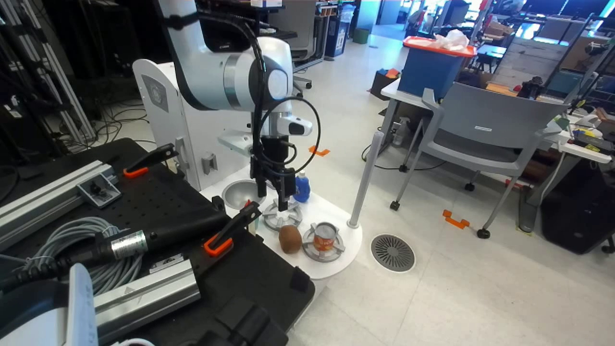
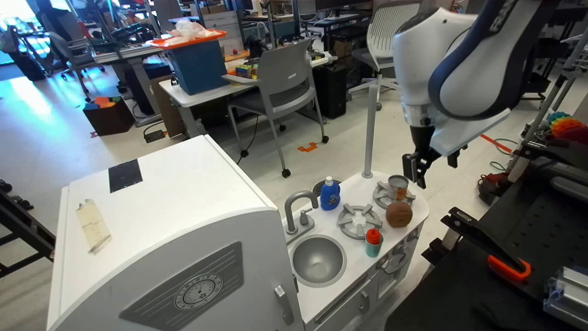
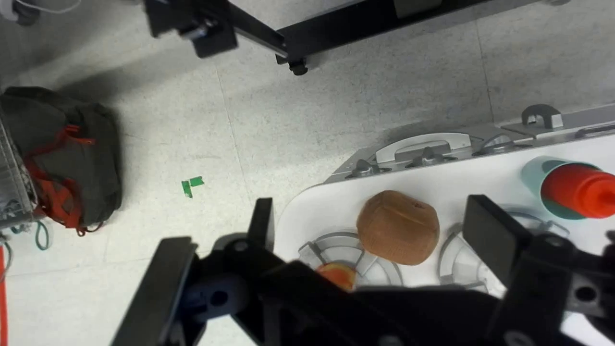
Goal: Remove the orange object from the cup and put it on the stove
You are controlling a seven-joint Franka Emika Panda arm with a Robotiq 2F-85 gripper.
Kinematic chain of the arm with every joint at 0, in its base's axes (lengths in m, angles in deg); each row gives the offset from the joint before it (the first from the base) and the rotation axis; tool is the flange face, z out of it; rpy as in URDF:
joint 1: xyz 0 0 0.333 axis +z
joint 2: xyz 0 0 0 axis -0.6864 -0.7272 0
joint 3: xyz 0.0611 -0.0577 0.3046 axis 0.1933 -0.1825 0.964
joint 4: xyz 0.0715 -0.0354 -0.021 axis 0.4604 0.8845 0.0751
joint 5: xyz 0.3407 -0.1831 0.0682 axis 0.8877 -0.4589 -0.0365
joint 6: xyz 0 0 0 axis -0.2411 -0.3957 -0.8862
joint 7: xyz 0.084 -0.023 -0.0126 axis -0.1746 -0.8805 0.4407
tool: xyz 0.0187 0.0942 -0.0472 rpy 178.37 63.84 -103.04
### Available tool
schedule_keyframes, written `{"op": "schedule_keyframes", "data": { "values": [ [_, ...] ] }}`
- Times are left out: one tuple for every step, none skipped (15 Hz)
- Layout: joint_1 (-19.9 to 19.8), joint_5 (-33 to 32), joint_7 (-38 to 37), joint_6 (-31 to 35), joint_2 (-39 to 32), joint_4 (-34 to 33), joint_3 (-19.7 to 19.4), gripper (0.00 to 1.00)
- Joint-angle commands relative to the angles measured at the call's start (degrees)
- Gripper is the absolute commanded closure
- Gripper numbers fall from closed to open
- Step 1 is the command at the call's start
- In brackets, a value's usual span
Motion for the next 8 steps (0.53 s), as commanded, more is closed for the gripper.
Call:
{"op": "schedule_keyframes", "data": {
  "values": [
    [5.8,3.4,0.8,2.9,-11.9,-9.7,-2.5,0.0],
    [6.9,4.7,1.0,2.8,-14.6,-11.9,-2.6,0.0],
    [8.3,5.6,1.0,2.6,-16.9,-13.9,-3.0,0.0],
    [9.1,6.4,1.5,2.9,-18.5,-15.2,-3.1,0.0],
    [9.9,7.0,2.0,3.3,-19.7,-16.1,-3.1,0.0],
    [10.5,7.3,2.8,4.0,-20.4,-16.4,-3.1,0.0],
    [10.9,7.7,3.5,4.4,-21.0,-16.7,-3.1,0.0],
    [11.1,8.1,4.5,4.4,-20.8,-16.5,-2.8,0.0]
  ]
}}
